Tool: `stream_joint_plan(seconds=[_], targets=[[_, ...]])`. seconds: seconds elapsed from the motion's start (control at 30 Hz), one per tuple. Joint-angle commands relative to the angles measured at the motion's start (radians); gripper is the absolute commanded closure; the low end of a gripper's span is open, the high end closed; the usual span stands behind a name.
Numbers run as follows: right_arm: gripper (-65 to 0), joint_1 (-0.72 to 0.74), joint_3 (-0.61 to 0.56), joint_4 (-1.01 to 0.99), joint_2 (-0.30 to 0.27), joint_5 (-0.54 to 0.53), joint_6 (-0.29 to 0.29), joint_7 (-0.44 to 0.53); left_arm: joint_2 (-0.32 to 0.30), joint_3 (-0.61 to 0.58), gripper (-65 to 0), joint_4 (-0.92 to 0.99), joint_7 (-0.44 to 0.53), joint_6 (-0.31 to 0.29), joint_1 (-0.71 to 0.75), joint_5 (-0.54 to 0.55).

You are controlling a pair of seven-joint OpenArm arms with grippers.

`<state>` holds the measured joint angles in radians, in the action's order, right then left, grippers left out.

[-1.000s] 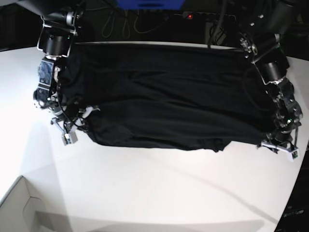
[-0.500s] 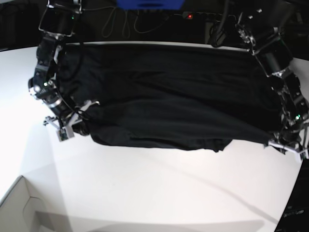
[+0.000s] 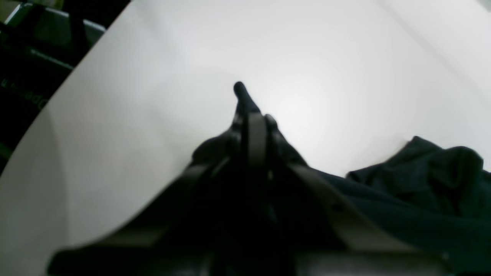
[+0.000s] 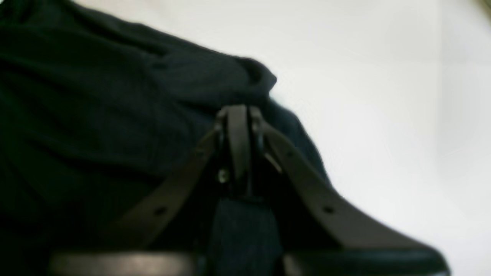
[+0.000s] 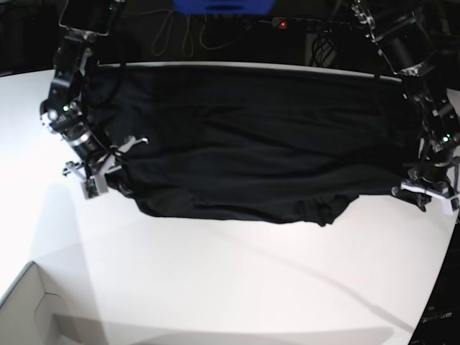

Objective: Layout the t-shirt on the table in an organized manner, then fold the t-shirt properly

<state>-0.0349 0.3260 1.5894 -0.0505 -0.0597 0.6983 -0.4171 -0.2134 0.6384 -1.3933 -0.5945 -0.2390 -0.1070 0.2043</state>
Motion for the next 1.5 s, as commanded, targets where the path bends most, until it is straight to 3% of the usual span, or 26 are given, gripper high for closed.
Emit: stream_joint_plan(seconds=[0.0,0.2,0.27,0.77,0.83,0.9,1.03,1.1,1.13,1.3,1.47], targets=[[-10.3,0.034,0.0,-0.004,-0.01,-0.016,0.0,0.011,-0.016,0.001,-0.2,-0.018,0.028,-0.001,-0.02,0.007],[-39.8,0.135,0.0,-0.111,-0.038,-0.016,0.0,-0.078,-0.016,0.001,-0.2,-0.018,0.028,-0.001,-0.02,0.002],[-44.8,0.169,0.0,-0.166,-0.042,-0.016,0.0,-0.079,-0.016,0.001,-0.2,-0.018,0.028,-0.001,-0.021,0.002],[-44.5,0.284,0.0,-0.4,-0.059,-0.018,0.0,-0.073,-0.016,0.001,-0.2,-0.018,0.028,-0.001,-0.021,-0.001],[-42.5,0.284,-0.001,-0.4,-0.058,-0.018,0.0,-0.073,-0.016,0.001,-0.2,-0.016,0.028,0.0,-0.021,-0.001],[-36.4,0.284,-0.041,-0.4,-0.061,-0.019,0.0,-0.073,-0.016,0.001,-0.2,-0.016,0.028,0.0,-0.021,-0.001],[-15.9,0.277,-0.127,-0.4,-0.075,-0.021,0.0,-0.073,-0.016,0.001,-0.2,-0.016,0.028,0.0,-0.023,-0.001],[-2.6,0.273,-0.15,-0.4,-0.075,-0.021,0.0,-0.078,-0.016,0.001,-0.2,-0.016,0.028,0.002,-0.023,-0.001],[0.0,0.273,-0.15,-0.398,-0.075,-0.021,0.0,-0.079,-0.016,0.001,-0.2,-0.016,0.028,0.003,-0.024,0.004],[0.0,0.272,-0.144,-0.378,-0.076,-0.022,0.0,-0.081,-0.016,0.004,-0.2,-0.022,0.026,0.005,-0.047,0.008],[0.0,0.189,-0.052,-0.182,-0.071,-0.022,0.0,-0.081,-0.022,0.008,-0.2,-0.03,-0.009,0.003,-0.047,0.008]])
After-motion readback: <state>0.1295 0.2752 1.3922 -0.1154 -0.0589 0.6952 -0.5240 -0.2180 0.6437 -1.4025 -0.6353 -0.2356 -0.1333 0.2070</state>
